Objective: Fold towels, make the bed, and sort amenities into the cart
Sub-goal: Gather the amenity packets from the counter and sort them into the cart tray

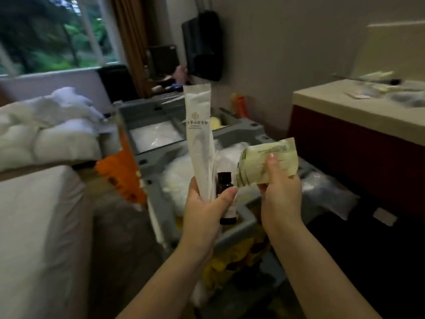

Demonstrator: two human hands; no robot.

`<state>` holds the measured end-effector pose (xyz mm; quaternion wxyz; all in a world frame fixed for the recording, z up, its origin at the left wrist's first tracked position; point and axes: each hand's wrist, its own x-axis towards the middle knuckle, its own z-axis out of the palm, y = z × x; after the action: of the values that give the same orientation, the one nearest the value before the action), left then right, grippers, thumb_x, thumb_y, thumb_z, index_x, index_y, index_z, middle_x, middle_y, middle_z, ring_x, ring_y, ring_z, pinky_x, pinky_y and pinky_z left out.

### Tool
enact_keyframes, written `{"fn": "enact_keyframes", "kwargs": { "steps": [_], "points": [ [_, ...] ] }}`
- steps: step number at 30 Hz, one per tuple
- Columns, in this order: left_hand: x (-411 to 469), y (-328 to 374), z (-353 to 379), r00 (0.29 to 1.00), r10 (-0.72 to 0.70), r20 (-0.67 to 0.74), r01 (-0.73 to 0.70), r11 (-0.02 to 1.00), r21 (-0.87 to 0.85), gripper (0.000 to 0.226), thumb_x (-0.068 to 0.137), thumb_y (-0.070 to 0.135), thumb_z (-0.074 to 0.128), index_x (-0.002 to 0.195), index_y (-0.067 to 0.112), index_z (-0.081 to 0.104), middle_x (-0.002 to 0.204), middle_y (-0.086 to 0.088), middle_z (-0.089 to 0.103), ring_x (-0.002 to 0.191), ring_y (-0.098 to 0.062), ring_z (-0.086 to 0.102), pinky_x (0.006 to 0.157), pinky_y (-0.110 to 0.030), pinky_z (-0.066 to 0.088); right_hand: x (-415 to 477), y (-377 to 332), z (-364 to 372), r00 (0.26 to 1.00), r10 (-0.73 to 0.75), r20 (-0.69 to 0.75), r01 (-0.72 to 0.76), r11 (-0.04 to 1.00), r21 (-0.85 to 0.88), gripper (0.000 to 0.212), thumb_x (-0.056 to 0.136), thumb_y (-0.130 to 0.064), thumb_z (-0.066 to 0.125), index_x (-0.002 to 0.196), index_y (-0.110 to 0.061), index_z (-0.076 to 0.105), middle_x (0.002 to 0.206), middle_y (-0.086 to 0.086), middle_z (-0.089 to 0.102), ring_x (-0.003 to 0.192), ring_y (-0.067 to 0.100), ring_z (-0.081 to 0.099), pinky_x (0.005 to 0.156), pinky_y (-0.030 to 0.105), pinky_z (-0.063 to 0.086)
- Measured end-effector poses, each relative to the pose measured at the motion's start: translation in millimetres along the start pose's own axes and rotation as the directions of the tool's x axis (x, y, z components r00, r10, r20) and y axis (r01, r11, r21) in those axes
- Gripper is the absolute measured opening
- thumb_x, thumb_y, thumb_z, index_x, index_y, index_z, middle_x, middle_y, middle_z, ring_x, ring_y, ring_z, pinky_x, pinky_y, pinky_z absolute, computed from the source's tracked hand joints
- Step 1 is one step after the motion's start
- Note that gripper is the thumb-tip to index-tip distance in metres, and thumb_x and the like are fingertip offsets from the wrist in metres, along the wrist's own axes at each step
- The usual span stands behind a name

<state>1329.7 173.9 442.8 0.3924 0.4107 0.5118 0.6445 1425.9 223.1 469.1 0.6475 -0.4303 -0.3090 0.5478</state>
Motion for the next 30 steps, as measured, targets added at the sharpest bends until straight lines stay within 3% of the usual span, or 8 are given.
{"fn": "enact_keyframes", "kwargs": {
  "steps": [2, 5, 12, 15, 19, 24, 28, 30],
  "points": [
    [6, 1, -62, 0.996, -0.005, -0.092, 0.003, 1.0, -0.022, 0.051, 0.065, 0.028, 0.072, 0.112, 0.036, 0.052, 0.103, 0.001, 0.069, 0.092, -0.017, 0.07, 0.077, -0.04, 0.058, -20, 30, 49, 0.994, 0.03, 0.107, -0.023, 0.998, -0.064, 0.011, 0.095, -0.03, 0.055, 0.105, -0.03, 0.06, 0.108, -0.002, 0.067, 0.102, 0.017, 0.063, 0.094, 0.042, 0.051],
    [21, -2, -169, 0.969, -0.017, -0.248, 0.018, 1.0, 0.0, 0.052, 0.07, 0.025, 0.073, 0.117, 0.031, 0.053, 0.103, 0.0, 0.07, 0.092, -0.019, 0.069, 0.078, -0.044, 0.057, -55, 86, 130, 0.965, 0.07, 0.251, -0.039, 0.991, -0.128, 0.012, 0.094, -0.03, 0.055, 0.102, -0.024, 0.062, 0.098, -0.003, 0.068, 0.09, 0.012, 0.066, 0.074, 0.027, 0.056],
    [67, 0, -371, 0.894, -0.061, -0.444, 0.086, 0.996, 0.036, 0.057, 0.077, 0.026, 0.071, 0.129, 0.023, 0.048, 0.109, -0.006, 0.068, 0.086, -0.018, 0.071, 0.058, -0.027, 0.058, -113, 201, 303, 0.865, 0.187, 0.465, -0.094, 0.972, -0.216, 0.005, 0.093, -0.026, 0.058, 0.092, -0.03, 0.061, 0.087, -0.011, 0.07, 0.079, 0.002, 0.068, 0.066, 0.02, 0.056],
    [95, 0, -411, 0.881, -0.086, -0.466, 0.115, 0.993, 0.034, 0.074, 0.068, 0.035, 0.071, 0.134, 0.014, 0.044, 0.117, -0.019, 0.062, 0.09, -0.028, 0.068, 0.049, -0.023, 0.054, -109, 225, 345, 0.866, 0.186, 0.464, -0.078, 0.967, -0.242, 0.01, 0.092, -0.029, 0.059, 0.084, -0.034, 0.06, 0.082, -0.014, 0.069, 0.076, -0.002, 0.067, 0.065, 0.018, 0.054],
    [149, -7, -437, 0.894, -0.101, -0.436, 0.089, 0.995, -0.048, 0.046, 0.081, 0.017, 0.069, 0.123, 0.023, 0.05, 0.101, -0.009, 0.067, 0.081, -0.019, 0.068, 0.056, -0.03, 0.055, -72, 251, 382, 0.892, 0.167, 0.42, -0.054, 0.962, -0.267, 0.004, 0.092, -0.027, 0.058, 0.092, -0.029, 0.062, 0.089, -0.008, 0.069, 0.07, -0.005, 0.065, 0.053, 0.01, 0.047],
    [233, -25, -452, 0.933, -0.134, -0.334, 0.117, 0.991, -0.071, 0.05, 0.08, 0.018, 0.07, 0.126, 0.021, 0.051, 0.105, -0.012, 0.067, 0.086, -0.025, 0.069, 0.06, -0.034, 0.056, -2, 288, 418, 0.943, 0.154, 0.295, -0.063, 0.953, -0.295, 0.01, 0.092, -0.029, 0.059, 0.097, -0.024, 0.066, 0.091, -0.004, 0.071, 0.086, 0.009, 0.069, 0.073, 0.027, 0.056],
    [323, -23, -475, 0.943, -0.09, -0.321, 0.087, 0.996, -0.023, 0.051, 0.078, 0.015, 0.07, 0.125, 0.024, 0.051, 0.106, -0.008, 0.068, 0.088, -0.023, 0.07, 0.063, -0.034, 0.057, 63, 310, 478, 0.941, 0.167, 0.294, -0.097, 0.967, -0.237, 0.012, 0.094, -0.029, 0.056, 0.097, -0.019, 0.062, 0.07, -0.011, 0.061, 0.054, -0.003, 0.06, 0.046, 0.012, 0.045],
    [369, -13, -491, 0.94, -0.042, -0.339, 0.054, 0.998, 0.026, 0.043, 0.081, 0.013, 0.069, 0.117, 0.029, 0.052, 0.102, -0.005, 0.069, 0.083, -0.017, 0.071, 0.06, -0.029, 0.057, 92, 314, 522, 0.928, 0.147, 0.342, -0.062, 0.967, -0.245, 0.012, 0.094, -0.033, 0.055, 0.09, -0.023, 0.061, 0.069, -0.013, 0.059, 0.059, -0.001, 0.059, 0.052, 0.015, 0.046]
  ]
}}
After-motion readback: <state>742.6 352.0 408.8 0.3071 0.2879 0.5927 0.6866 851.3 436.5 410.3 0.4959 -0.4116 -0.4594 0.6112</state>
